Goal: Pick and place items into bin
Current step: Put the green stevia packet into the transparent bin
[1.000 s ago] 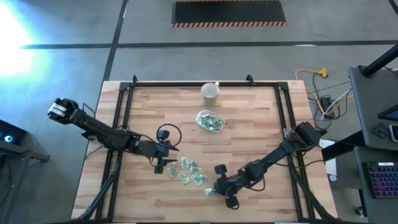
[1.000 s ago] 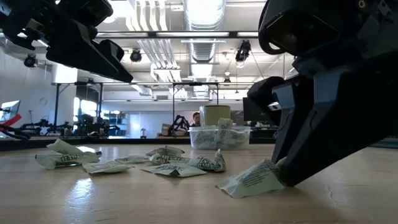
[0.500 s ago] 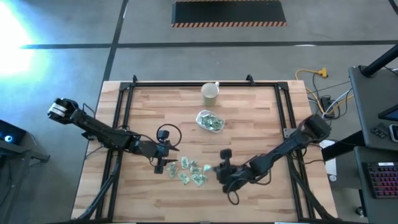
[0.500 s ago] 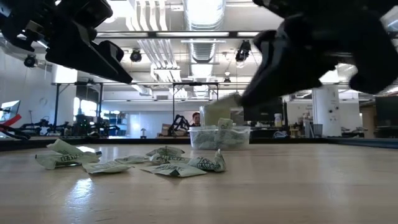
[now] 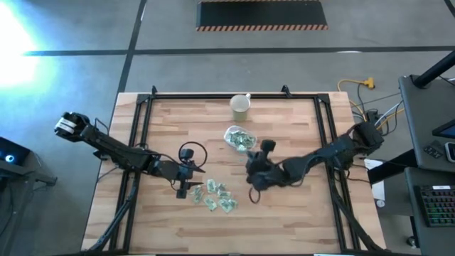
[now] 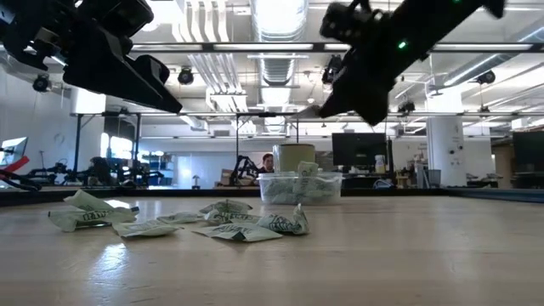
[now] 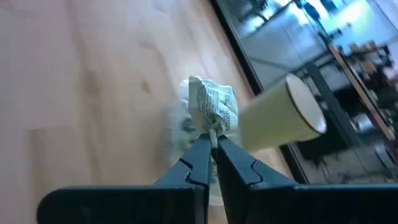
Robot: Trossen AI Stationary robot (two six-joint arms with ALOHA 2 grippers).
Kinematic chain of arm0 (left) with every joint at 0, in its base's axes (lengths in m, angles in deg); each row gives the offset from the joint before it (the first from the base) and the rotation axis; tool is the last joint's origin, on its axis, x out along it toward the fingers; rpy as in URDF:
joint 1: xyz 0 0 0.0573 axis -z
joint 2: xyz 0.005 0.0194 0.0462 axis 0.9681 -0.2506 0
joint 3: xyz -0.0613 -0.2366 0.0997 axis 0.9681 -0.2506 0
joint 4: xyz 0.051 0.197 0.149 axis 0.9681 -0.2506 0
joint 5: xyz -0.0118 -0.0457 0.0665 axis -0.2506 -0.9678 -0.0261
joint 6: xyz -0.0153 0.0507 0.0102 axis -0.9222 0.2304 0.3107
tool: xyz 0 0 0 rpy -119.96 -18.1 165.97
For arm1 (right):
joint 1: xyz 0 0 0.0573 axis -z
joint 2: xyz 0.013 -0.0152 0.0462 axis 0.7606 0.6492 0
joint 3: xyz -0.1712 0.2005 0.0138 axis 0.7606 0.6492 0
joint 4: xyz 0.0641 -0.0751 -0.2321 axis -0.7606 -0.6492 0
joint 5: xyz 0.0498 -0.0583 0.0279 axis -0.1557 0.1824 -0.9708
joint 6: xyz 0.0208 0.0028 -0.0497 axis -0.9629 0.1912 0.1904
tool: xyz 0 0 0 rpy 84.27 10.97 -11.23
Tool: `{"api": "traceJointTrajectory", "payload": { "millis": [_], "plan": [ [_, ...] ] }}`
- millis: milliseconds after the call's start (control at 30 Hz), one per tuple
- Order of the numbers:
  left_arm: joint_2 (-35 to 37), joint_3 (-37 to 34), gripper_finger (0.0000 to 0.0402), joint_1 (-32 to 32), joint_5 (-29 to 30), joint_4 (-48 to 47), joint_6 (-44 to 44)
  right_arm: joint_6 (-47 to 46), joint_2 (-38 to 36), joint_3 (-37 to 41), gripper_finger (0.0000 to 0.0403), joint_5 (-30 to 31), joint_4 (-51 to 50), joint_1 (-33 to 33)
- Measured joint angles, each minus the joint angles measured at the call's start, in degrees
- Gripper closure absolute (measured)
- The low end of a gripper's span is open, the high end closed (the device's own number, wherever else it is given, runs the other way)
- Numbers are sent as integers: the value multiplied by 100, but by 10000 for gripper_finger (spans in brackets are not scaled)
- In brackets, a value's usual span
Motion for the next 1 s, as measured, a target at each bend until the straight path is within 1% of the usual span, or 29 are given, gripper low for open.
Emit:
{"api": "traceJointTrajectory", "payload": {
  "millis": [100,200,400,500,667,1000],
  "plan": [
    [0,-4,210,-2,-2,-15,0,-47,0,9,390,-31,1,397],
    [0,-4,210,-6,-2,-14,0,-72,0,13,390,-272,0,787],
    [0,1,210,-4,-1,-14,-2,-288,10,49,390,-1276,4,1471],
    [0,2,210,-4,0,-15,-2,-504,13,110,390,-1561,4,1709],
    [0,0,210,-4,-1,-15,-3,-541,15,201,390,-1832,10,1853],
    [0,13,210,-4,-2,49,-9,-484,17,269,388,-1862,24,1860]
  ]
}}
